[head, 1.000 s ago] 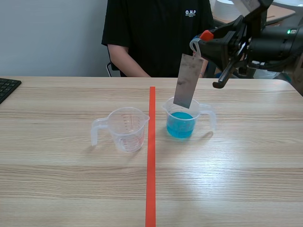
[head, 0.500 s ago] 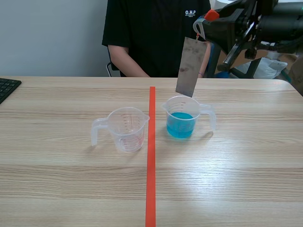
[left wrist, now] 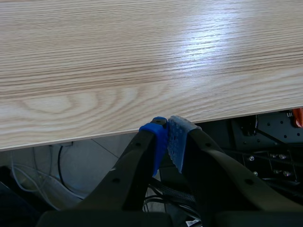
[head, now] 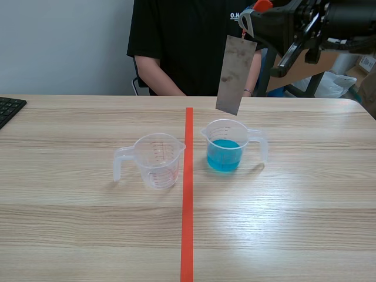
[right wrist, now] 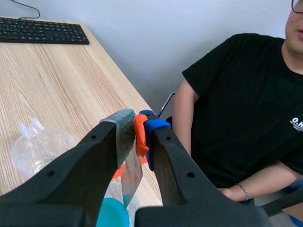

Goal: Do the redox reaction experiment.
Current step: 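Raise the plate and point at it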

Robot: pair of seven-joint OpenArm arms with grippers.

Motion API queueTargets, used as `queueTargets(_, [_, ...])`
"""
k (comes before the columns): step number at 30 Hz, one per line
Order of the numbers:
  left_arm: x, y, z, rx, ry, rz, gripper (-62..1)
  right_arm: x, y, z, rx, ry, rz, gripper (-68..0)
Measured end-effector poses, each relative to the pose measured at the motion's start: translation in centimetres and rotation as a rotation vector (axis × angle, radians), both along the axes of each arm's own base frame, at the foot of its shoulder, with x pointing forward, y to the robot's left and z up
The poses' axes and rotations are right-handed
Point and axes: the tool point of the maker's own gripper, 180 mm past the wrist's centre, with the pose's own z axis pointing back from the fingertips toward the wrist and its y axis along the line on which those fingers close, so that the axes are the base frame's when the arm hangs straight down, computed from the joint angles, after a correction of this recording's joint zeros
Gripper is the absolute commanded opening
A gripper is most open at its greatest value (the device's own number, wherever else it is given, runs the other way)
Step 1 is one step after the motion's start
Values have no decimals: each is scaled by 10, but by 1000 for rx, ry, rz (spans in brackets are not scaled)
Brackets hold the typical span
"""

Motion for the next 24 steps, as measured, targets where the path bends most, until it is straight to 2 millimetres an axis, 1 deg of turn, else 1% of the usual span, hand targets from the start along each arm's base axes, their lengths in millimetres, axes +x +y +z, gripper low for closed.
queueTargets(9, [2,0,2,-1,-15,-2,-582,0,0,0,-1,0,0,-660])
queueTargets(11, [4,2,4,5,-13,-26,-582,0,0,-1,-3,2,-1,-660])
queueTargets(13, [10,9,8,30,-17,-73,-582,0,0,-1,-5,4,-2,-660])
queueTargets(15, [22,13,19,44,-48,-149,-582,0,0,-2,-5,9,-3,-660])
queueTargets(19, [55,5,44,8,-108,-347,-582,1,-1,-4,-9,24,-7,-660])
queueTargets(24, [115,1,79,54,-232,-490,-582,0,0,-1,16,29,1,-660])
